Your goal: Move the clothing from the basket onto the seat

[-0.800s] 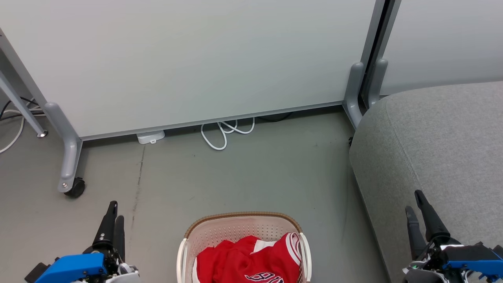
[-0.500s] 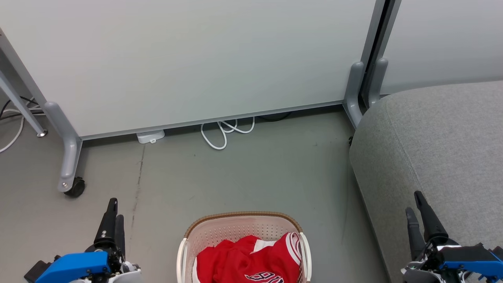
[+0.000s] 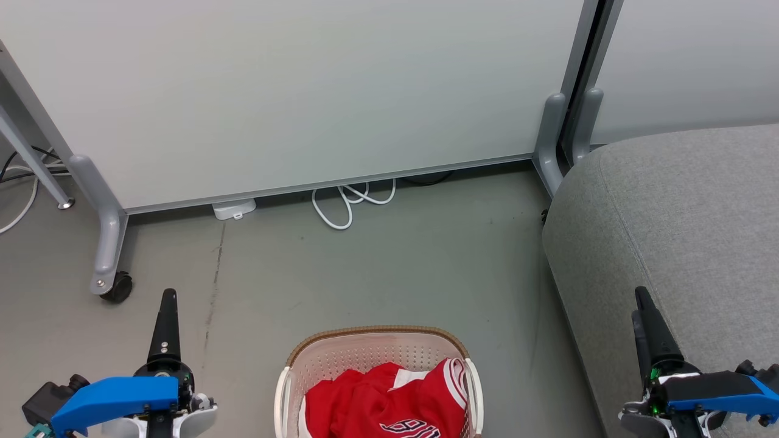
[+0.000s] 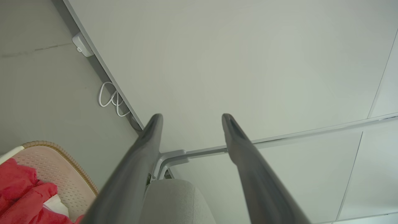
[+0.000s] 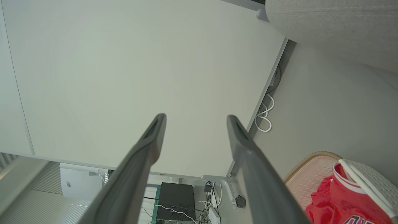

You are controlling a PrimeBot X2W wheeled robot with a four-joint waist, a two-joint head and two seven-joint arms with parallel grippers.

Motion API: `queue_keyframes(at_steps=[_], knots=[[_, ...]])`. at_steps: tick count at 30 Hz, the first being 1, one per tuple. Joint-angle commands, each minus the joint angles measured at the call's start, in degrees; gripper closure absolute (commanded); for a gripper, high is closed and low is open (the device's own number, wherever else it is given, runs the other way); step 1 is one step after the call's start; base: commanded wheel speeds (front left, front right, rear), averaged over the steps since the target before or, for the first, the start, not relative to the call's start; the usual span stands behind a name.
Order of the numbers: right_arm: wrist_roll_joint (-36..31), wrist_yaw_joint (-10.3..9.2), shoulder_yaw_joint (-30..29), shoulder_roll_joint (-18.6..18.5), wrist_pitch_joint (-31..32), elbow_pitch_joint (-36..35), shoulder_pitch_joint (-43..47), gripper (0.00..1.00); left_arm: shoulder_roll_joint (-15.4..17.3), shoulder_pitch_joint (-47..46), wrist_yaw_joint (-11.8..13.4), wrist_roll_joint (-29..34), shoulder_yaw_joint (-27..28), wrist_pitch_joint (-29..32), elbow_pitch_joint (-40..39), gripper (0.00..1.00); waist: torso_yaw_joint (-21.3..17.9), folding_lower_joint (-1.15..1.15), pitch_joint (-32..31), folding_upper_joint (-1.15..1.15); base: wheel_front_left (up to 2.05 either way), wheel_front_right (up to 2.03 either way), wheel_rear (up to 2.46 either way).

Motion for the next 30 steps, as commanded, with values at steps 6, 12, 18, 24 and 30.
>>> queue_keyframes(at_steps=[6, 12, 18, 24, 30], knots=[[-7.9, 0.07, 1.0, -0.3, -1.8, -2.3, -1.5, 0.00, 0.5, -1.9, 0.0, 7.1, 0.0, -1.7, -2.1, 0.00, 0.1, 0.00, 0.1, 0.00, 0.00, 0.00, 0.00], [-14.6, 0.08, 2.0, -0.4, -3.1, -3.6, -1.7, 0.00, 0.5, -2.0, 0.1, 13.8, -0.4, -3.0, -3.1, 0.00, 0.1, 0.00, 0.2, 0.00, 0.00, 0.00, 0.00], [-20.7, 0.09, 2.9, -0.4, -4.3, -4.2, -1.9, 0.00, 0.6, -2.2, 0.6, 20.2, -1.6, -4.2, -4.1, 0.00, 0.3, 0.00, 0.3, 0.00, 0.00, 0.00, 0.00], [-26.8, 0.09, 3.9, -0.4, -5.4, -4.4, -2.0, 0.00, 0.6, -2.1, 1.2, 26.6, -3.2, -5.3, -4.8, 0.00, 0.4, 0.00, 0.5, 0.00, 0.00, 0.00, 0.00], [-32.0, 0.10, 4.7, -0.4, -6.5, -4.2, -2.2, 0.00, 0.6, -2.1, 1.7, 33.5, -4.9, -6.4, -5.0, 0.00, 0.5, 0.00, 0.5, 0.00, 0.00, 0.00, 0.00]])
